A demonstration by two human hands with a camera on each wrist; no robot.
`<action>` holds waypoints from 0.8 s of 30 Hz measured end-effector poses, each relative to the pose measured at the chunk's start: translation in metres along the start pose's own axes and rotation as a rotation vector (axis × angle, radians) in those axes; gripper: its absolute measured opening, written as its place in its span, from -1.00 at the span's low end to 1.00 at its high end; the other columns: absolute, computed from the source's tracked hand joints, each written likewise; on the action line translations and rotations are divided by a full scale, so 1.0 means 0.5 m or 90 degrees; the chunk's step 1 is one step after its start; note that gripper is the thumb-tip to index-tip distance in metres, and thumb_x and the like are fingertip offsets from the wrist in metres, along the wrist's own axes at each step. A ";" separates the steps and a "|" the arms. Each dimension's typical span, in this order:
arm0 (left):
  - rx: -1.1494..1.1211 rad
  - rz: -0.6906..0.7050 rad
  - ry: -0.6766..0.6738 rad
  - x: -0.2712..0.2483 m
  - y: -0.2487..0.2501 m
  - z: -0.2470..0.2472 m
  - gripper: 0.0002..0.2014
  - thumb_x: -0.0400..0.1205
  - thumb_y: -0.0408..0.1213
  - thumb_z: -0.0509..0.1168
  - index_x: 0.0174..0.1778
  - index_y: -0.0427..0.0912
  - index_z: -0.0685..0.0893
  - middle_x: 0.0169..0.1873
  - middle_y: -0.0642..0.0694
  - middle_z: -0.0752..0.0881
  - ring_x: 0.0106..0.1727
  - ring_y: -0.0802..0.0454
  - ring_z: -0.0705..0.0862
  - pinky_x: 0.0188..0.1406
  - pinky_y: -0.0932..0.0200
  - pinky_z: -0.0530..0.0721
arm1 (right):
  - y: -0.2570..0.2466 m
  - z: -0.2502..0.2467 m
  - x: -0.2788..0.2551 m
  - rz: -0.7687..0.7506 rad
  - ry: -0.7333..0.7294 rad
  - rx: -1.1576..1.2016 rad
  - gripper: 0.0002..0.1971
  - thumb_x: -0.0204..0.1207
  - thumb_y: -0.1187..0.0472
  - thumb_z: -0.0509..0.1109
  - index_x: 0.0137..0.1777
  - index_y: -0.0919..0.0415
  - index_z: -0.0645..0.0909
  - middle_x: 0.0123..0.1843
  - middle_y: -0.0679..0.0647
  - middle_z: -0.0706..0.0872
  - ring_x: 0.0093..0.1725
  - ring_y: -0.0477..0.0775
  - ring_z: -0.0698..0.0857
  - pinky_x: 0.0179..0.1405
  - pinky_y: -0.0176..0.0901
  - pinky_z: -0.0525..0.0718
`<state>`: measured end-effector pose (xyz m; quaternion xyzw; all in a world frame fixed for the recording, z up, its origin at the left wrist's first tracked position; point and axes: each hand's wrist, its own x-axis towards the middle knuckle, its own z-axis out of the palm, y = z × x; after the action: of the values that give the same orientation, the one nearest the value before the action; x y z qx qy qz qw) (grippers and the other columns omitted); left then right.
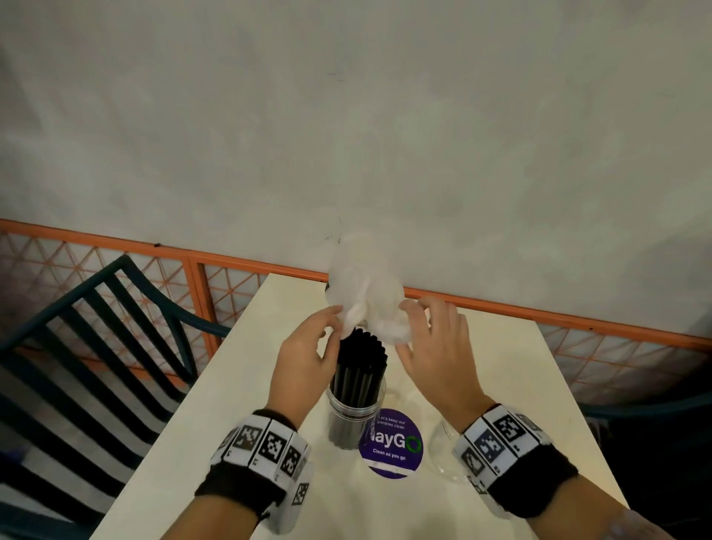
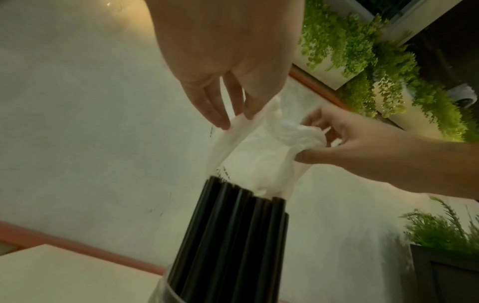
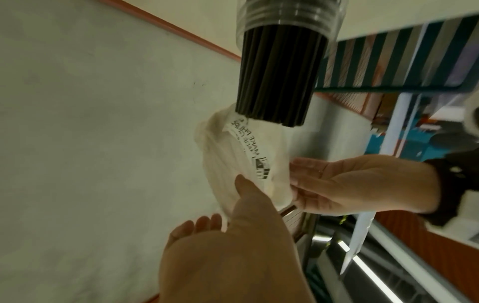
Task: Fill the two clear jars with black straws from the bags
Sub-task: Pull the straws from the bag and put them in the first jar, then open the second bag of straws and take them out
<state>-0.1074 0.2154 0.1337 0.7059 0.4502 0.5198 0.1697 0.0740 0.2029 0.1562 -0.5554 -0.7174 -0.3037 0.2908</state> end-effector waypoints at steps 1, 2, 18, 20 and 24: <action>0.000 -0.001 0.008 0.003 0.007 -0.008 -0.86 0.58 -0.42 0.27 -0.12 -0.06 0.57 0.13 0.20 0.63 0.02 0.29 0.61 0.05 0.47 0.59 | 0.006 -0.006 0.006 0.024 -0.013 0.008 -0.63 0.21 0.32 0.51 0.03 0.16 0.56 -0.08 0.12 0.65 -0.20 0.13 0.60 -0.33 -0.07 0.58; 0.000 0.002 0.013 0.006 0.013 -0.015 -0.85 0.59 -0.42 0.26 -0.15 -0.03 0.54 0.16 0.20 0.63 0.02 0.33 0.60 0.05 0.57 0.53 | 0.011 -0.013 0.012 0.040 -0.019 0.011 -0.73 0.26 0.31 0.45 -0.03 0.16 0.58 -0.12 0.11 0.69 -0.22 0.13 0.63 -0.34 -0.07 0.59; 0.137 -0.066 0.054 -0.093 0.124 -0.164 -0.81 0.42 -0.57 0.34 -0.32 -0.25 0.47 -0.43 -0.07 0.53 -0.33 0.04 0.49 -0.38 0.24 0.51 | -0.021 -0.137 -0.052 0.253 -0.004 0.519 -0.72 0.38 0.48 0.34 -0.27 0.10 0.37 -0.46 -0.22 0.33 -0.43 -0.23 0.45 -0.46 -0.55 0.37; 0.152 -0.128 0.082 -0.125 0.129 -0.171 -0.80 0.44 -0.64 0.26 -0.35 -0.32 0.40 -0.47 -0.24 0.48 -0.46 -0.05 0.42 -0.46 0.03 0.50 | -0.027 -0.139 -0.083 0.266 0.000 0.510 -0.68 0.35 0.55 0.27 -0.30 0.11 0.32 -0.45 -0.18 0.30 -0.45 -0.21 0.38 -0.48 -0.53 0.34; 0.027 -0.337 0.093 -0.197 0.130 -0.152 -0.95 0.56 -0.53 0.12 -0.16 -0.38 0.36 -0.43 -0.21 0.41 -0.44 -0.05 0.35 -0.47 0.11 0.36 | -0.054 -0.153 -0.148 0.420 -0.167 0.765 -0.77 0.36 0.14 0.46 -0.14 0.09 0.42 -0.25 0.02 0.54 -0.31 -0.14 0.53 -0.27 -0.43 0.55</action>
<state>-0.1504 0.0833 0.1531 0.5278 0.6407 0.4974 0.2520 0.0695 0.0937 0.1467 -0.5190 -0.5843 0.3196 0.5359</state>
